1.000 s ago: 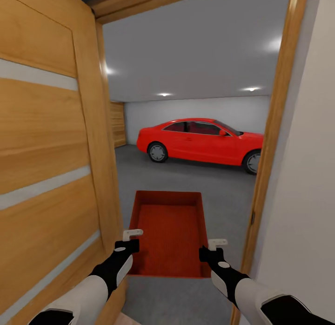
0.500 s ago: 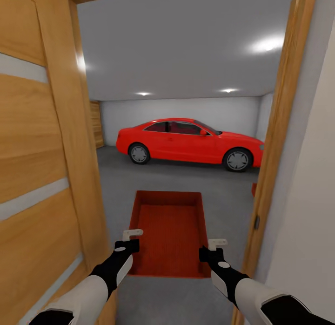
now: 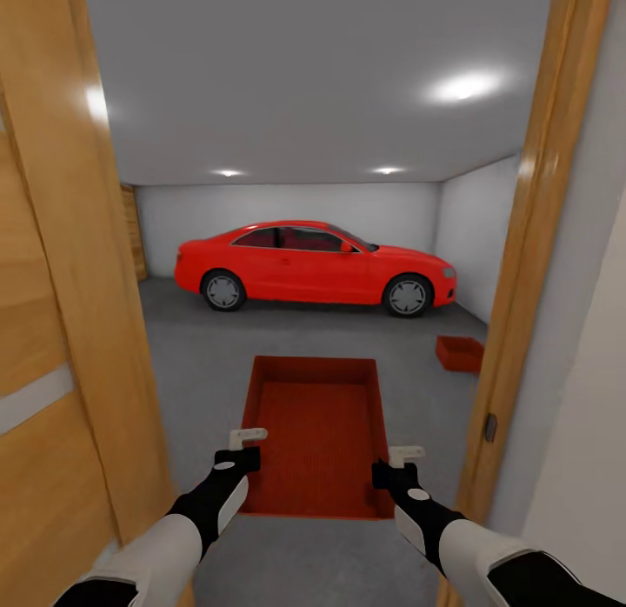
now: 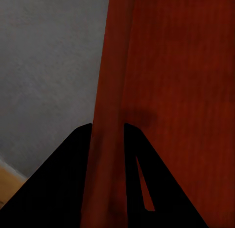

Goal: Move the two storage containers from the living room to the garage. In the garage, place one container on the floor and stack the other container on top of it (either order is fine).

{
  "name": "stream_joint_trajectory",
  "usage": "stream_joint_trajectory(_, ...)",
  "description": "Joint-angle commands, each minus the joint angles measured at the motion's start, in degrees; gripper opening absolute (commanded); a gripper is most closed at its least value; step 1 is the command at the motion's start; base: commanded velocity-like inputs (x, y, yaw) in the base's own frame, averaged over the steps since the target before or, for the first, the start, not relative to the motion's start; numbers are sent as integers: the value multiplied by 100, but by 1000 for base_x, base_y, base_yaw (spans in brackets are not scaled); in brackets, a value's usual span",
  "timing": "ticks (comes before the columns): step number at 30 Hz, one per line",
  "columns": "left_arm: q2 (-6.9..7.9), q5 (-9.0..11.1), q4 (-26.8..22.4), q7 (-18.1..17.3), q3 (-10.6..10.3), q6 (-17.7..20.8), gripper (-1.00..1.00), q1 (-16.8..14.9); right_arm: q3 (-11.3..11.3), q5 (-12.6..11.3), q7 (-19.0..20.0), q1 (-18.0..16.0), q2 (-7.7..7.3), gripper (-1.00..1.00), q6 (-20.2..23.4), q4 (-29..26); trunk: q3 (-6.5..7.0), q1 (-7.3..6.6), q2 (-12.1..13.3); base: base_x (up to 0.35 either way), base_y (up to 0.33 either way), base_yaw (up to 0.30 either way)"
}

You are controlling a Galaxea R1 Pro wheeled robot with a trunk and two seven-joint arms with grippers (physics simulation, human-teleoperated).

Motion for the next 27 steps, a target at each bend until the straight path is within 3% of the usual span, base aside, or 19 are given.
stream_joint_trajectory(1, 432, 46, -38, 40, 287, 34, -100, -7, -245, 15, -14, -2, -40, -100, -1, 2, -9, 4, -6, 250, 264, -288)
stream_joint_trajectory(13, 421, 37, -60, 124, 281, 29, -100, -7, -245, 15, -14, -2, -51, -100, 3, 2, -9, 4, -6, 91, 77, -59)
stream_joint_trajectory(14, 18, 70, -30, 126, -77, 29, -100, -7, -27, 15, -14, -2, -54, -100, 3, 11, -8, 4, -6, 0, 0, 0)
stream_joint_trajectory(22, 71, 262, -3, 129, -221, 27, -100, 33, 36, -1, -66, 6, -29, -100, 3, 18, -8, 4, -6, 28, 0, 0)
stream_joint_trajectory(27, 132, 424, -3, 110, -369, 29, -100, 34, 50, 4, -110, 6, 10, -100, 3, 20, -8, 4, -6, 259, 0, 0)
